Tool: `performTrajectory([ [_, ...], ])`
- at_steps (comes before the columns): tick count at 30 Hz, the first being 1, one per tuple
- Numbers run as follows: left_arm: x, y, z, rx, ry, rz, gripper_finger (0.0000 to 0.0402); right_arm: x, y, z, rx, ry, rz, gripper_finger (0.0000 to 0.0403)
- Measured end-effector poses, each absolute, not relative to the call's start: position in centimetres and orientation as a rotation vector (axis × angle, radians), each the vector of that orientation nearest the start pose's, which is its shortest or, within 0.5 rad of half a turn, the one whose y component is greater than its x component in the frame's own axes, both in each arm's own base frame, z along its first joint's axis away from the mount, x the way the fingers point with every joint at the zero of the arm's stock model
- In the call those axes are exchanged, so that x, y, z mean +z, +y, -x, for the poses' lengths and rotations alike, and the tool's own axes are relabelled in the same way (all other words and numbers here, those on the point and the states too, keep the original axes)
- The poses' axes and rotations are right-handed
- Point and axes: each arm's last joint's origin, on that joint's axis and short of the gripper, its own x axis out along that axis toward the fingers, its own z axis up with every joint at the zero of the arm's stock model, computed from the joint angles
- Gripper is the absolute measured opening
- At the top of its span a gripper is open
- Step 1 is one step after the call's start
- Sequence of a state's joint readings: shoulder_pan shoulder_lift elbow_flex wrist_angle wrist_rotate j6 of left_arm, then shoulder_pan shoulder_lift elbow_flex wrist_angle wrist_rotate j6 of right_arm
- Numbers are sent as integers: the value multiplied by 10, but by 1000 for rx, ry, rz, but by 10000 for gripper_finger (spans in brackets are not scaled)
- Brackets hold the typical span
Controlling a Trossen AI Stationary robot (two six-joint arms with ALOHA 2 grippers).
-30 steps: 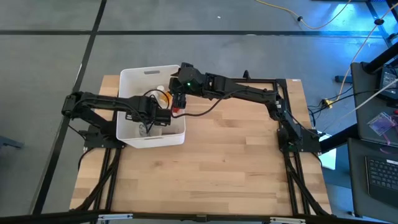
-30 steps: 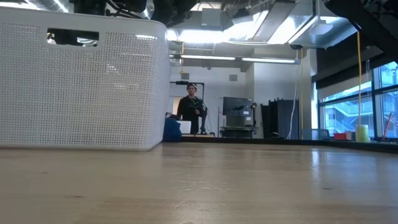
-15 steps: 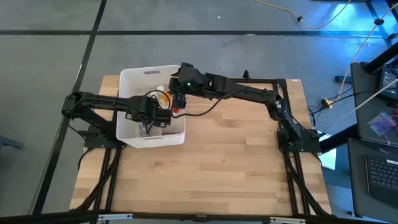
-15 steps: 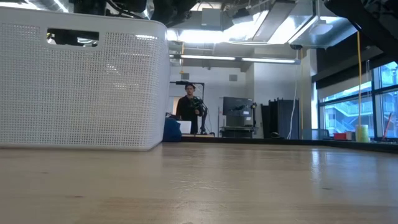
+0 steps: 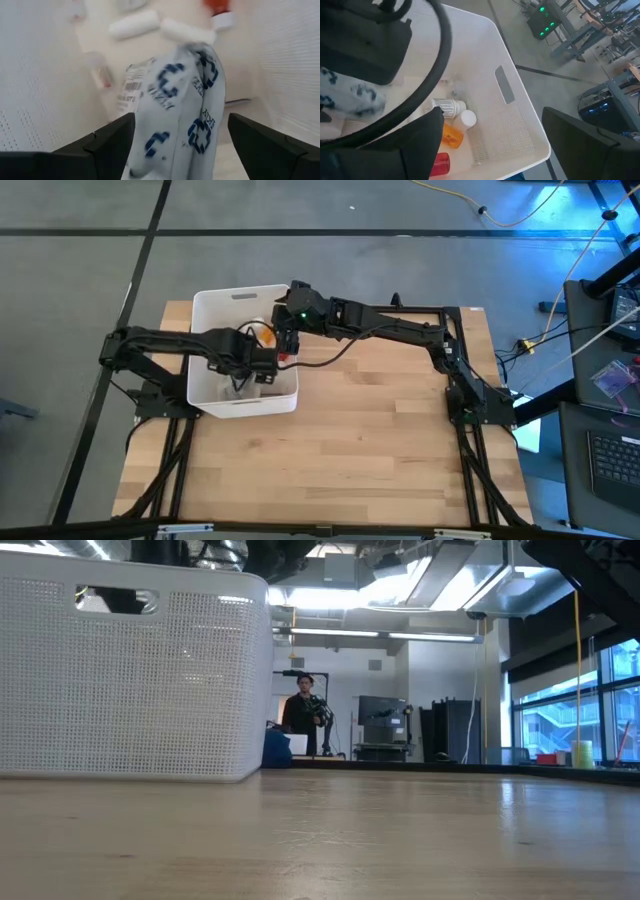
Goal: Pick & place medical supplies in basket/bin
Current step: Put the mailer bag into the white bin, then return to Home Position
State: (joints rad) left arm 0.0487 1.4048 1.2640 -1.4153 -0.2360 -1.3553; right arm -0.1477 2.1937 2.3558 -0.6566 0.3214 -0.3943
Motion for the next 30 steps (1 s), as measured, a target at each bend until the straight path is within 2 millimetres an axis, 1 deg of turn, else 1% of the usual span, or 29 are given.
performTrajectory([
  [5, 312, 19, -232, 1137, 1077, 892, 309, 372, -81, -483, -355, 584, 422, 336],
  [7, 322, 19, -233, 1108, 1069, 862, 309, 374, -80, -479, -354, 595, 419, 336],
  [8, 327, 19, -232, 1098, 1065, 835, 309, 379, -80, -477, -360, 581, 405, 336],
  [11, 346, 21, -228, 1072, 1037, 744, 308, 400, -77, -459, -373, 560, 340, 336],
  [13, 361, 21, -224, 1025, 995, 677, 309, 412, -74, -444, -344, 569, 270, 336],
  [16, 383, 17, -216, 933, 928, 555, 308, 421, -68, -424, -259, 622, 162, 336],
  [18, 398, 13, -208, 876, 884, 505, 308, 426, -65, -409, -239, 668, 122, 336],
  [20, 411, 9, -197, 831, 839, 490, 308, 434, -61, -395, -244, 686, 77, 336],
  [22, 421, 7, -185, 791, 811, 486, 308, 443, -57, -381, -253, 693, 44, 336],
  [24, 427, 6, -174, 769, 778, 480, 308, 451, -51, -372, -284, 682, 29, 336],
  [26, 432, 6, -161, 807, 724, 373, 308, 458, -42, -363, -312, 684, 40, 336],
  [27, 436, 6, -152, 834, 679, 349, 308, 460, -37, -358, -328, 686, 42, 336],
  [28, 440, 6, -144, 840, 636, 349, 308, 463, -32, -354, -338, 684, 49, 336],
  [30, 449, 4, -126, 791, 565, 361, 308, 467, -21, -347, -356, 673, 65, 336],
])
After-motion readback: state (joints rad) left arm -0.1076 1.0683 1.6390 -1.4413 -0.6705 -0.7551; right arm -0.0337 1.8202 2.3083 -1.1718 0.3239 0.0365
